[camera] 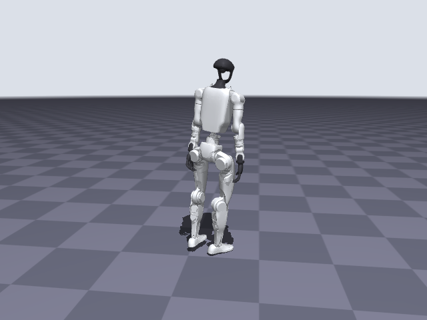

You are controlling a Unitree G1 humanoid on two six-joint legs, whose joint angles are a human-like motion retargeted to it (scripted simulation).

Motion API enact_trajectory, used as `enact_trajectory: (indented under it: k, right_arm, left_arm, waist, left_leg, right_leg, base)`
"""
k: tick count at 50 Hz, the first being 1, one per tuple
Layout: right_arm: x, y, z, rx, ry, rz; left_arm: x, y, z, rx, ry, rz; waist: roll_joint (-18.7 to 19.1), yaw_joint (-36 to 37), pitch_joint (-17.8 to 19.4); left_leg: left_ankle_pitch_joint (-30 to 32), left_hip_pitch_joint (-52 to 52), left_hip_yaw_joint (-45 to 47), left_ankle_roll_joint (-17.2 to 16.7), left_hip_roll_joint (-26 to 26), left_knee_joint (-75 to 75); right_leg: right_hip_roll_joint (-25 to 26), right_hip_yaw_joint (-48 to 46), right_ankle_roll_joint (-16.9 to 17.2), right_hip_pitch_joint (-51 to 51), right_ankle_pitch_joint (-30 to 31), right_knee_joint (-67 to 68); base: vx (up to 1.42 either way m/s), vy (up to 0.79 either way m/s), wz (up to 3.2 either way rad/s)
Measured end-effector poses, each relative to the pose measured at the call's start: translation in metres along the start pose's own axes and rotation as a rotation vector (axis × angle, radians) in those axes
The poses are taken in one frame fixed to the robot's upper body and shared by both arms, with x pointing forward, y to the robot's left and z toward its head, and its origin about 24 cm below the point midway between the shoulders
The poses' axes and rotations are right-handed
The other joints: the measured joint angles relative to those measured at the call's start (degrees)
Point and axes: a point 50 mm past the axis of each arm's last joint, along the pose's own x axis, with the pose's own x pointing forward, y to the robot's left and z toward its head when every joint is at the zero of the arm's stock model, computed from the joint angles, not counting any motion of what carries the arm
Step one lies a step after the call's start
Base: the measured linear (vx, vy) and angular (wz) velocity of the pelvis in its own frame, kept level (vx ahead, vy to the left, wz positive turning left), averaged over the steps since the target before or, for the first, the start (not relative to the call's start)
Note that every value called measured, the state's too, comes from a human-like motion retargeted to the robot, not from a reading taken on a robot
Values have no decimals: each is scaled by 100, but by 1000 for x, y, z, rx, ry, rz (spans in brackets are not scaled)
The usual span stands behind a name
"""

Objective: In place motions

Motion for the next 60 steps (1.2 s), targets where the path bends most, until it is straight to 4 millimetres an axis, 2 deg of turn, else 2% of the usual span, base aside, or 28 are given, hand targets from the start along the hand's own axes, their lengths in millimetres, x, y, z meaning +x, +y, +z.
enact_trajectory:
  k: [2, 5, 7, 10, 13, 18, 22, 25, 27, 30, 32, 34, 35, 38, 40, 42, 45, 47, 48, 50, 52, 56, 57, 58, 60]
  right_arm:
    - [0, -4, -3, 5, 16, -11]
    - [-1, -7, -10, 26, 39, -26]
    - [-1, -8, -9, 63, 40, -29]
    - [-1, -6, -6, 145, 40, -17]
    - [-1, -4, -5, 189, 36, 11]
    - [-1, -9, 12, 203, -28, 15]
    - [-2, -17, 21, 260, -82, 26]
    - [-2, -18, 11, 277, -64, 24]
    - [-2, -17, 2, 254, -35, 9]
    - [-2, -17, -4, 209, 11, -18]
    - [-1, -12, -9, 186, 39, -24]
    - [-1, -3, -15, 173, 61, -8]
    - [-1, 2, -18, 171, 72, 6]
    - [-1, 20, -26, 196, 94, 57]
    - [-1, 29, -33, 223, 110, 87]
    - [-1, 33, -35, 236, 117, 105]
    - [0, 27, -24, 215, 83, 85]
    - [0, 22, -19, 155, 51, 81]
    - [0, 20, -18, 121, 43, 87]
    - [0, 20, -17, 77, 42, 90]
    - [0, 20, -13, 67, 29, 86]
    - [1, 17, -4, 28, -6, 80]
    - [1, 16, -3, 15, -11, 75]
    - [1, 15, -2, 5, -14, 69]
    - [0, 14, -2, -6, -18, 62]
  left_arm:
    - [2, -6, -5, -8, 1, -9]
    - [6, -14, -19, -7, 29, -43]
    - [6, -14, -22, 24, 44, -46]
    - [4, -4, -16, 87, 37, -9]
    - [3, 6, -17, 121, 34, 20]
    - [3, 9, -11, 34, -45, 11]
    - [3, -6, 4, -147, -129, -58]
    - [4, -15, 3, -227, -134, -66]
    - [5, -15, -4, -244, -110, -50]
    - [6, -14, -14, -248, -53, -29]
    - [7, -13, -25, -255, -8, -10]
    - [8, -10, -37, -264, 36, 8]
    - [8, -8, -44, -268, 57, 16]
    - [8, -3, -52, -269, 98, 32]
    - [7, -3, -53, -267, 112, 30]
    - [7, -8, -47, -271, 99, 4]
    - [7, -14, -26, -283, 24, -38]
    - [6, -13, -18, -259, -12, -64]
    - [5, -12, -16, -233, -13, -79]
    - [4, -10, -13, -182, 4, -84]
    - [2, -6, -7, -162, -1, -42]
    - [-1, 3, 6, -121, -60, -9]
    - [-2, 6, 8, -98, -64, -8]
    - [-3, 10, 10, -65, -65, 1]
    - [-7, 23, 14, 21, -63, 42]
  waist:
    - [101, 13, -54]
    - [378, -198, -294]
    - [519, -390, -331]
    - [630, -502, -153]
    - [662, -359, -129]
    - [568, 20, 120]
    - [398, 399, 261]
    - [246, 774, 249]
    - [163, 1024, 332]
    - [148, 1109, 389]
    - [161, 899, 256]
    - [153, 546, 45]
    - [136, 377, -68]
    - [154, 213, -360]
    - [163, 333, -482]
    - [254, 512, -493]
    - [732, 577, -193]
    - [905, 211, -70]
    - [944, 14, -70]
    - [987, -193, -136]
    - [871, -52, -122]
    - [666, -175, -44]
    - [564, -220, -41]
    - [422, -284, -24]
    - [241, -372, 84]
  left_leg:
    - [-85, 175, 261, 197, 1, -307]
    - [-110, 202, -125, 17, 108, -540]
    - [-97, 150, 0, -36, 235, -565]
    - [-84, 203, -97, -21, 280, -556]
    - [-89, 208, 5, -72, 370, -479]
    - [144, 42, -62, -201, 325, -337]
    - [585, -238, -813, -378, 80, -473]
    - [651, -405, -2020, -432, -158, -587]
    - [457, -440, -1755, -435, -67, -492]
    - [236, -279, 244, -296, 453, -376]
    - [279, -65, 1682, -199, 736, -294]
    - [404, 33, 2480, -96, 856, -91]
    - [469, 33, 2657, -40, 867, 44]
    - [414, 11, 2036, -45, 515, -21]
    - [348, 92, 1621, 100, 169, -350]
    - [466, 47, 1120, 212, 136, -513]
    - [426, 131, 490, 182, 505, -452]
    - [441, 182, -57, 246, 443, -419]
    - [464, 167, -295, 299, 369, -398]
    - [579, 75, -882, 376, 252, -408]
    - [612, 122, -909, 438, 172, -455]
    - [698, 226, -1283, 536, -43, -553]
    - [707, 250, -1322, 571, -154, -567]
    - [711, 290, -1373, 608, -323, -573]
    - [723, 420, -1608, 614, -495, -537]
  right_leg:
    - [58, 6, -34, -15, -45, 65]
    - [207, -84, -68, -45, -92, 102]
    - [253, -119, -96, -83, -87, 127]
    - [320, -194, -153, 12, -53, 145]
    - [373, -178, -192, 52, -4, 132]
    - [298, -207, -223, 79, 7, 93]
    - [175, -765, -175, 117, 15, -166]
    - [7, -1443, -80, 215, -60, -296]
    - [-85, -1703, -66, 349, -126, -320]
    - [-167, -2288, 1, 553, -246, -343]
    - [-204, -2700, 78, 658, -376, -320]
    - [-261, -3091, 187, 784, -503, -309]
    - [-294, -3253, 247, 847, -561, -307]
    - [-259, -3732, 423, 1040, -643, -262]
    - [-267, -4111, 552, 1220, -648, -121]
    - [-393, -4424, 551, 1403, -547, 288]
    - [-629, -3616, -224, 1397, -189, 1635]
    - [-863, -2192, -177, 897, -227, 2926]
    - [-750, -1579, -45, 673, -228, 3231]
    - [-131, -154, 398, 229, -242, 3468]
    - [206, 595, 446, 41, -324, 3354]
    - [263, 815, 41, -41, -657, 2454]
    - [262, 842, 25, -54, -560, 2118]
    - [231, 849, 137, -45, -215, 1754]
    - [594, 1605, -130, -61, -276, 1454]
  base:
    - [0, 0, 0]
    - [17, 11, 14]
    - [2, 10, 24]
    - [-7, 3, 8]
    - [3, 1, -25]
    - [-13, 1, 7]
    - [-40, -5, 130]
    - [-36, -11, 206]
    - [-38, -5, 196]
    - [-42, -6, 243]
    - [-37, 2, 310]
    - [-17, 5, 342]
    - [-18, 17, 325]
    - [-18, 22, 266]
    - [-16, 33, 185]
    - [-26, 45, 130]
    - [-23, 25, 151]
    - [-6, 27, 265]
    - [-1, 19, 281]
    - [-5, 11, 233]
    - [-11, 5, 139]
    - [-1, 1, 159]
    - [11, 0, 151]
    - [12, -2, 153]
    - [12, -5, 123]
